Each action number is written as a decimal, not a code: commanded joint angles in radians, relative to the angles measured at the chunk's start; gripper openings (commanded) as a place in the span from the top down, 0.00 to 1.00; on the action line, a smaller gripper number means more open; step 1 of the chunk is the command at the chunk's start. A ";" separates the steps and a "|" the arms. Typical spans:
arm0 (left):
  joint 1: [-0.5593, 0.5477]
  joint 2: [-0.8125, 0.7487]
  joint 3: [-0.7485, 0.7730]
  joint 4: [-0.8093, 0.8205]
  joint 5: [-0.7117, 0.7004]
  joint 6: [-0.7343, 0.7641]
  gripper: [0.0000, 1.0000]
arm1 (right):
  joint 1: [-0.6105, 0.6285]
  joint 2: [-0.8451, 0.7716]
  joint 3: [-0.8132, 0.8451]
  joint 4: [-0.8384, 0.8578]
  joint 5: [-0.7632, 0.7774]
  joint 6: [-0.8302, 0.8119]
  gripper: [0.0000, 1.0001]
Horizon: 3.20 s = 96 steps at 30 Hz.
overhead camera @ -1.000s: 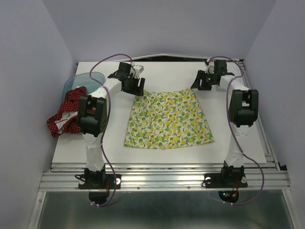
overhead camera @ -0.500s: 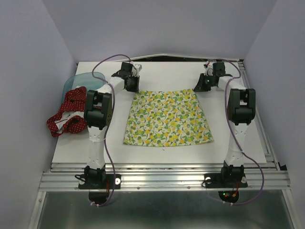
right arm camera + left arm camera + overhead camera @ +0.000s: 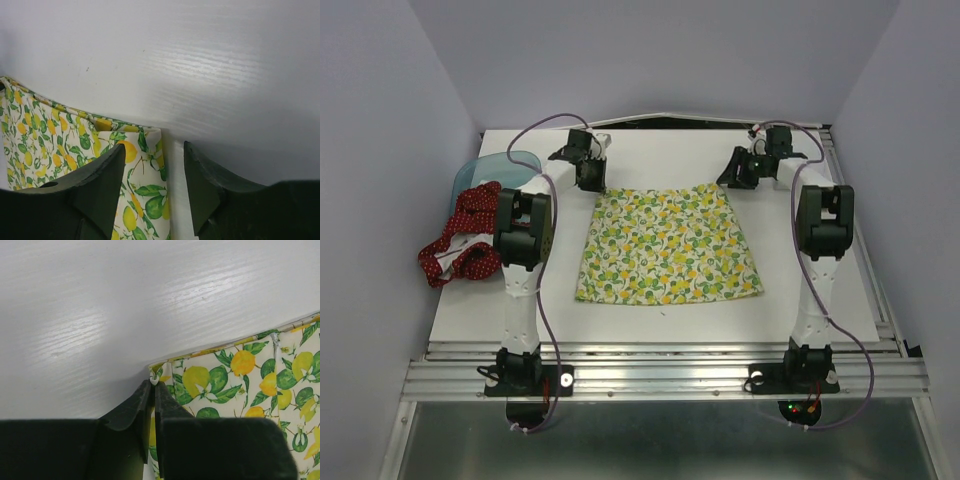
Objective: Fold and stack the skirts
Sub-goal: Flatten the skirt out
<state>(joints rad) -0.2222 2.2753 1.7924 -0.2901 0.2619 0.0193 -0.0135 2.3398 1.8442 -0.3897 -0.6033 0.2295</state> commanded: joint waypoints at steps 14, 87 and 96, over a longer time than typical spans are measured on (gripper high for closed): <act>-0.005 0.254 0.499 -0.132 -0.052 0.172 0.84 | -0.039 -0.216 -0.371 0.012 0.060 -0.166 0.99; -0.218 -0.213 -0.014 -0.034 0.068 0.140 0.27 | 0.093 -0.493 -0.392 -0.376 -0.217 -0.545 0.93; -0.204 -0.365 -0.166 -0.103 0.045 0.153 0.26 | 0.126 -0.367 -0.429 -0.364 -0.132 -0.605 0.96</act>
<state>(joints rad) -0.4366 1.9594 1.6932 -0.3733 0.3176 0.1730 0.0868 2.0026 1.4860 -0.7727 -0.7650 -0.3588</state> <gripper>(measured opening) 0.752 0.044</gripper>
